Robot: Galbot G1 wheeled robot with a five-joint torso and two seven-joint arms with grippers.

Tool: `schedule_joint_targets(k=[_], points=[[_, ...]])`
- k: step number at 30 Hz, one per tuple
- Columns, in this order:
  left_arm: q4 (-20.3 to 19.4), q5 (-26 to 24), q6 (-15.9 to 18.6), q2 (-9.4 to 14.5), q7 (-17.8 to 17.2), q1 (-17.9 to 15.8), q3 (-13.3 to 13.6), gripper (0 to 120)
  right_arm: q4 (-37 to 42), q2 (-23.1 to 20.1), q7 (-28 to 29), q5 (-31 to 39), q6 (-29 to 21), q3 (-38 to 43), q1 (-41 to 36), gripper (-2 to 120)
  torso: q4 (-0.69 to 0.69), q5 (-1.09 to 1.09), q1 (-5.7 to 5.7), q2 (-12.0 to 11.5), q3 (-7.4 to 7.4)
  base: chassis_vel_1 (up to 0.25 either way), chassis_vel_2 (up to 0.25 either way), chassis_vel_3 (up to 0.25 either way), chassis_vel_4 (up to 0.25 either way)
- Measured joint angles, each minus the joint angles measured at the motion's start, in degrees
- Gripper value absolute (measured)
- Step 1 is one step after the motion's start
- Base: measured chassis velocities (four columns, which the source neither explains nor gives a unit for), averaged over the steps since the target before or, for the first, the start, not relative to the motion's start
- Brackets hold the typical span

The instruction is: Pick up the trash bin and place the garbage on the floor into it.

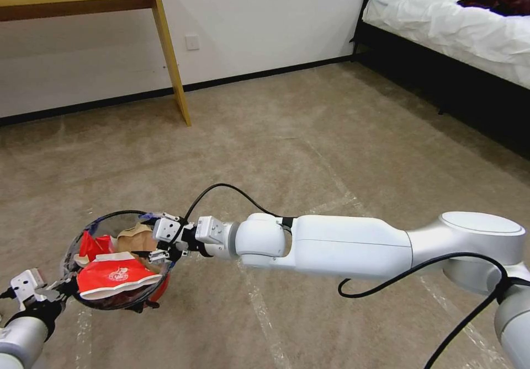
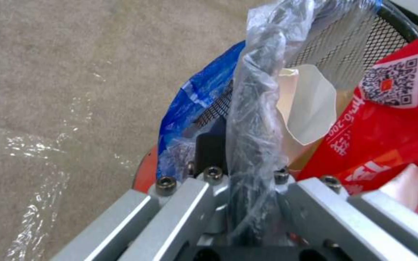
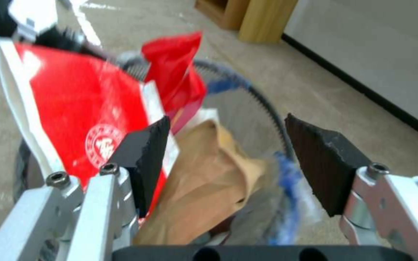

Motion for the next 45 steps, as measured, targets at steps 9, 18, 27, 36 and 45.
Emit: schedule_joint_targets(k=[9, 18, 27, 36, 45], points=[[1.69, -1.33, 0.72, 1.08, -1.34, -0.35, -0.13, 1, 1.97, -2.19, 0.17, 1.92, 0.31, 4.98, -0.80, 64, 0.00, 0.00, 0.00, 0.00, 0.00, 0.000, 0.000, 0.000, 0.000], [2.42, -3.68, 1.23, 1.67, -3.11, -0.11, -0.39, 1, 3.09, -4.23, 0.23, 2.88, 0.43, 13.28, -3.16, 67, 0.00, 0.00, 0.00, 0.00, 0.00, 0.000, 0.000, 0.000, 0.000], [2.42, -5.54, 1.30, 1.70, -4.48, 0.62, -0.89, 1, 3.41, -5.42, 0.24, 3.18, 0.44, 19.76, -5.86, 68, 0.01, 0.00, 0.00, 0.00, 0.00, 0.000, 0.000, 0.000, 0.000], [3.87, -8.75, 1.31, 1.75, -4.87, 0.19, -1.44, 1, 5.06, -8.43, 0.62, 3.14, 0.13, 23.22, -8.37, 70, 0.00, 0.00, 0.00, 0.00, 0.00, 0.000, 0.000, 0.000, 0.000], [7.39, -9.86, 1.31, 0.29, -2.82, -3.47, 0.06, 1, 6.40, -12.40, 0.89, 2.96, -0.06, 25.34, -10.15, 70, -0.01, 0.01, 0.00, 0.00, 0.00, 0.000, 0.000, 0.000, 0.000]])
